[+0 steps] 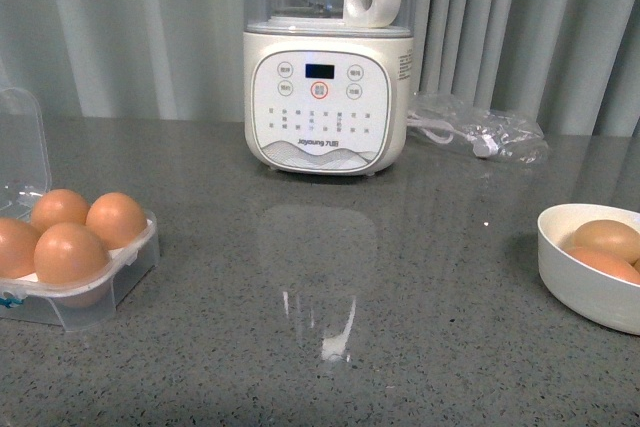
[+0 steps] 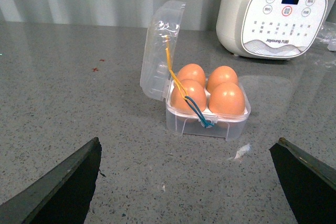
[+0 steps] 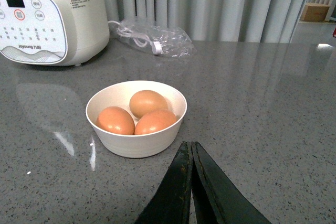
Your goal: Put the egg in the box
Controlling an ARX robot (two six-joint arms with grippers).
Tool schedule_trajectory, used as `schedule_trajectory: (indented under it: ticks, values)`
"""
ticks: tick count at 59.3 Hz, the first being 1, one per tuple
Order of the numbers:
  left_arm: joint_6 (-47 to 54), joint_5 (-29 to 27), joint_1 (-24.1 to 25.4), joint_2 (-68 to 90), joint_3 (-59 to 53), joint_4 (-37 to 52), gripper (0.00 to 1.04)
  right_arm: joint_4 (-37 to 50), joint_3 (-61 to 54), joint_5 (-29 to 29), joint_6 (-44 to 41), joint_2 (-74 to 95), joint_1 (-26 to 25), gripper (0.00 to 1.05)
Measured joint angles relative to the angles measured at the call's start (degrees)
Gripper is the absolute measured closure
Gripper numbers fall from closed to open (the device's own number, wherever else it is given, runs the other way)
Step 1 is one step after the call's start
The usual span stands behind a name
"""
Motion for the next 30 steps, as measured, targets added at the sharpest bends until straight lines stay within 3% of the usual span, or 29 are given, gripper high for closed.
schedule_trajectory:
  ticks: [30]
  values:
    - [0.0, -0.02, 0.0, 0.0, 0.0, 0.0, 0.07, -5.97, -1.64, 0.04, 0.0, -8.35, 0.0, 1.01]
